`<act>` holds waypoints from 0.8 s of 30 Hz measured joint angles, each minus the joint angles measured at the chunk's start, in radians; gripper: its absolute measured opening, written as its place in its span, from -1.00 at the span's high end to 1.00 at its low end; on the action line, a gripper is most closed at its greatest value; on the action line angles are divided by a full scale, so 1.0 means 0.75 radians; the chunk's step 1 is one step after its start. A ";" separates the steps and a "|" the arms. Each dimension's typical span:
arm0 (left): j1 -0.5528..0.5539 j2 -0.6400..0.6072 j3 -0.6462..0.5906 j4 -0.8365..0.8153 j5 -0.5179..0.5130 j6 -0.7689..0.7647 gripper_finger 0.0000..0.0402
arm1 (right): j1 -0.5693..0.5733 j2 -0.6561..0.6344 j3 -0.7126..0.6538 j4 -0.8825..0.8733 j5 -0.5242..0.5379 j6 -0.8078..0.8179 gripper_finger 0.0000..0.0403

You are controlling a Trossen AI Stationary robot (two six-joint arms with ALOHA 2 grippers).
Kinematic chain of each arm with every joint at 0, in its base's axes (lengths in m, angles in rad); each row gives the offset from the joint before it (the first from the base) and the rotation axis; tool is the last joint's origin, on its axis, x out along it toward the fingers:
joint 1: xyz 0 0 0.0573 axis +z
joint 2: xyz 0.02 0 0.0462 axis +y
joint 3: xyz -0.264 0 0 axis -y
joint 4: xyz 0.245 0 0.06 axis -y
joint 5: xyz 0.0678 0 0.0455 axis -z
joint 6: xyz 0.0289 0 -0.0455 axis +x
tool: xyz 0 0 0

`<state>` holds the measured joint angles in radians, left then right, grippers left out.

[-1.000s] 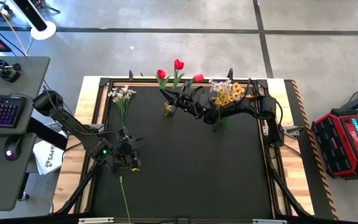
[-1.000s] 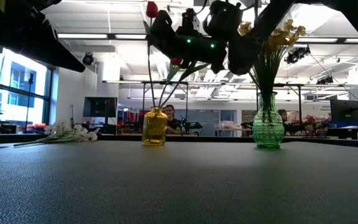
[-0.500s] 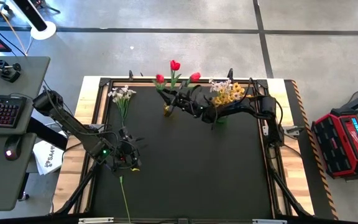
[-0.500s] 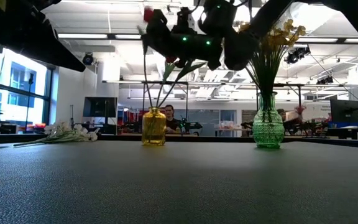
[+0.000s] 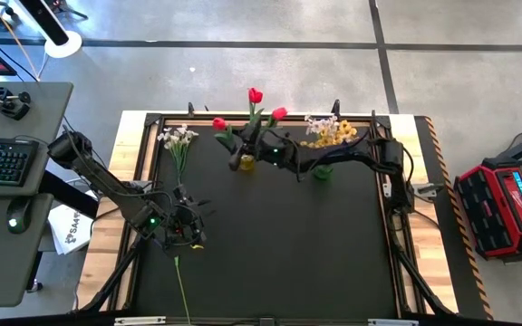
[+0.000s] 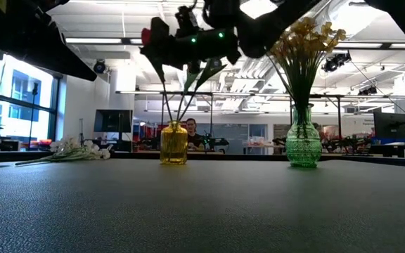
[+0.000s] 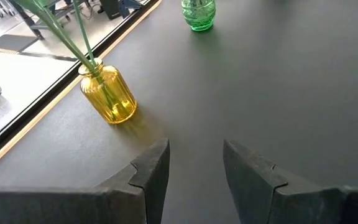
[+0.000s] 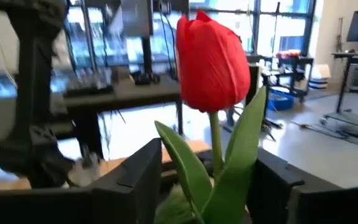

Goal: Sort flowers into vase by color
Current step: Put the red tulip into the yellow vase, then put the white flowers into the green vase

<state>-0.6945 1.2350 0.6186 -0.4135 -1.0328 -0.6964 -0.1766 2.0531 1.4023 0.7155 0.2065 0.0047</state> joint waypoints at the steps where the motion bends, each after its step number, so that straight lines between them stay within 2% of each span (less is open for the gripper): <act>1: 0.000 0.000 0.000 0.000 0.001 0.000 0.31 | 0.006 -0.005 0.024 -0.066 0.019 -0.012 0.06; 14: 0.000 0.000 0.000 0.009 0.001 0.000 0.31 | 0.107 -0.014 0.502 -1.046 0.283 -0.147 0.01; 20: -0.001 0.000 0.000 0.014 0.002 0.000 0.31 | 0.151 -0.015 0.707 -1.390 0.354 -0.149 0.01; 24: -0.001 0.000 0.000 0.017 0.001 0.000 0.31 | 0.189 -0.015 0.812 -1.507 0.358 -0.165 0.01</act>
<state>-0.6949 1.2350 0.6186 -0.4009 -1.0319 -0.6962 -0.0346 2.0418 2.0112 -0.4150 0.4748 -0.1191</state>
